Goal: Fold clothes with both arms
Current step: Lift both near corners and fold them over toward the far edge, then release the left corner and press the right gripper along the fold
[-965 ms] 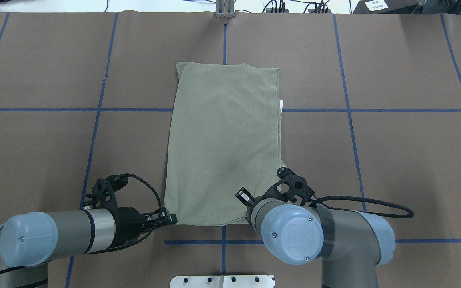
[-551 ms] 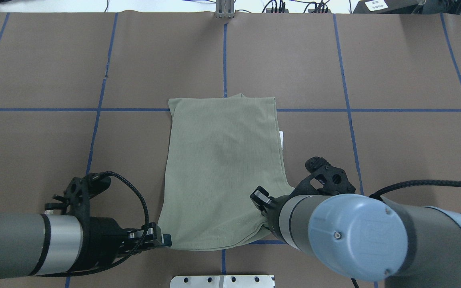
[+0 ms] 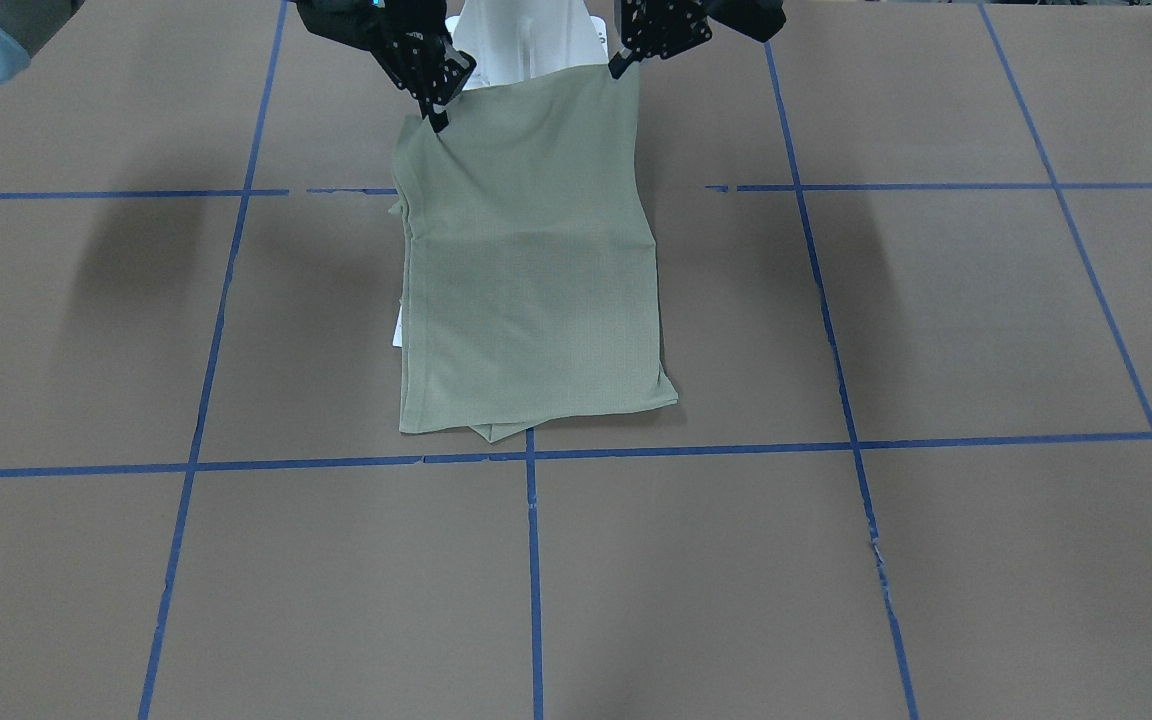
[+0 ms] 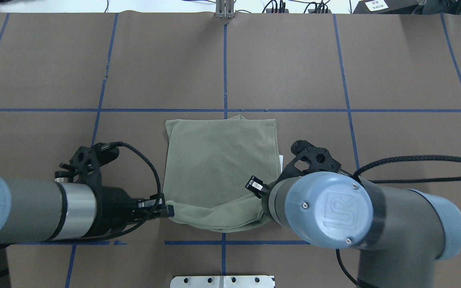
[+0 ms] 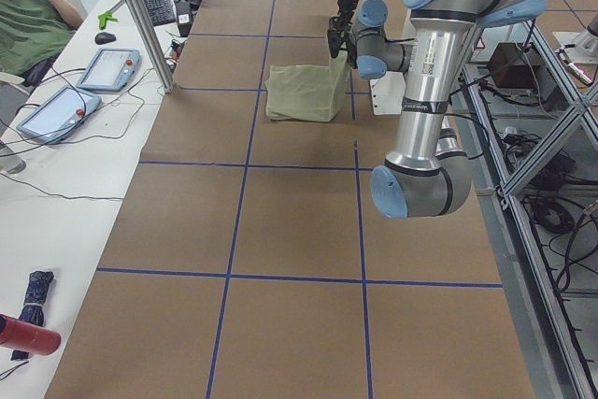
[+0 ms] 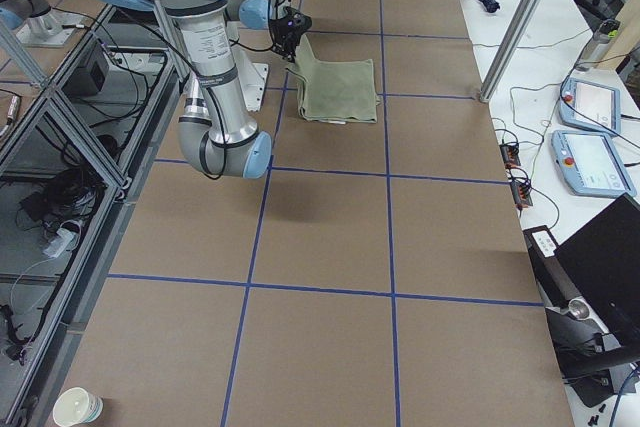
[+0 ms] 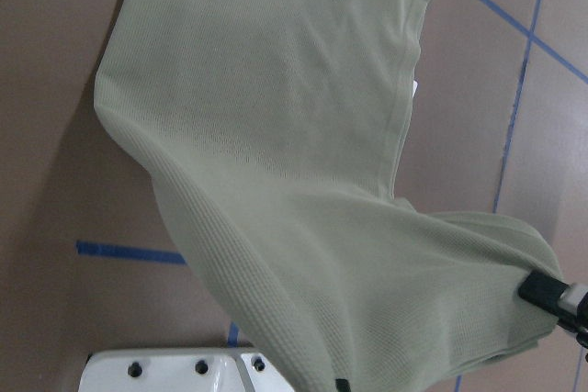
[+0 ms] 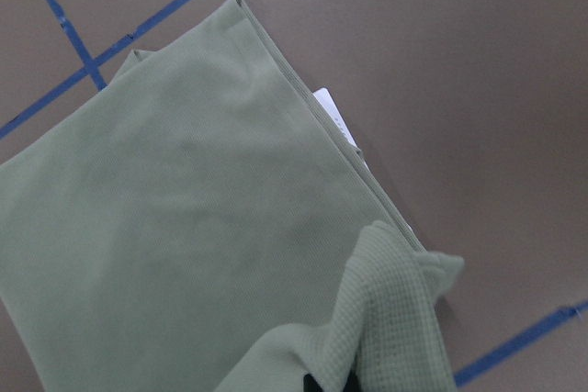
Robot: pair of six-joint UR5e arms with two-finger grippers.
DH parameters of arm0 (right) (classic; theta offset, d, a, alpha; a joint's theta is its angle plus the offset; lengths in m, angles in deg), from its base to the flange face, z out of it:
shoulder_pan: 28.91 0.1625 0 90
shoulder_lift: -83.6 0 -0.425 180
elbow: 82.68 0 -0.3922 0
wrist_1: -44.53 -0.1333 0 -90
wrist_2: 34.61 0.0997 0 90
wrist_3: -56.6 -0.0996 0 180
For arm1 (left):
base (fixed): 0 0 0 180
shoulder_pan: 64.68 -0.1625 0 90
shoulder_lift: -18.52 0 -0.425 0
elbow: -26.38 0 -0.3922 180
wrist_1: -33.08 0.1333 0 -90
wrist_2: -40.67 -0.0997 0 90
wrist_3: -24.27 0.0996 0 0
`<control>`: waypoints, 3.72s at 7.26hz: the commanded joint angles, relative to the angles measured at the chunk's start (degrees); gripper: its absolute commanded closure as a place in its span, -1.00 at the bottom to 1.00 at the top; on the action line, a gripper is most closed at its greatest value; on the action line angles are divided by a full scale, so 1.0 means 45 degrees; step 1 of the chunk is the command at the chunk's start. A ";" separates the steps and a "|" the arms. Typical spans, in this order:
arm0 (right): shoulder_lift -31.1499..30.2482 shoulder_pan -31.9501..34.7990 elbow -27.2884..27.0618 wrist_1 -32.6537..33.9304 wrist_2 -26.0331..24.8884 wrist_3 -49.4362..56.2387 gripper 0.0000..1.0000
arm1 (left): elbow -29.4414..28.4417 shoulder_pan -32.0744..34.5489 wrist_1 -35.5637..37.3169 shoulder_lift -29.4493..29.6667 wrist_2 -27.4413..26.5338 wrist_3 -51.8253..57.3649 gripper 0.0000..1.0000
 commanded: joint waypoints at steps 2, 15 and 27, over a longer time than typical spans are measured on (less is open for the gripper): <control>0.0213 0.1646 0.3409 -0.2848 0.0107 0.1951 1.00 | -0.3938 0.2122 -0.0111 0.1965 0.0058 0.2741 1.00; 0.2753 0.3797 0.8438 -0.5216 0.2908 0.5859 -1.00 | -0.8343 0.4212 -0.1693 0.3396 0.1218 0.6255 -1.00; 0.2539 0.4867 1.0933 -0.5117 -0.0557 1.3065 -1.00 | -0.8382 0.4921 -0.1713 0.3258 0.2226 0.7338 -1.00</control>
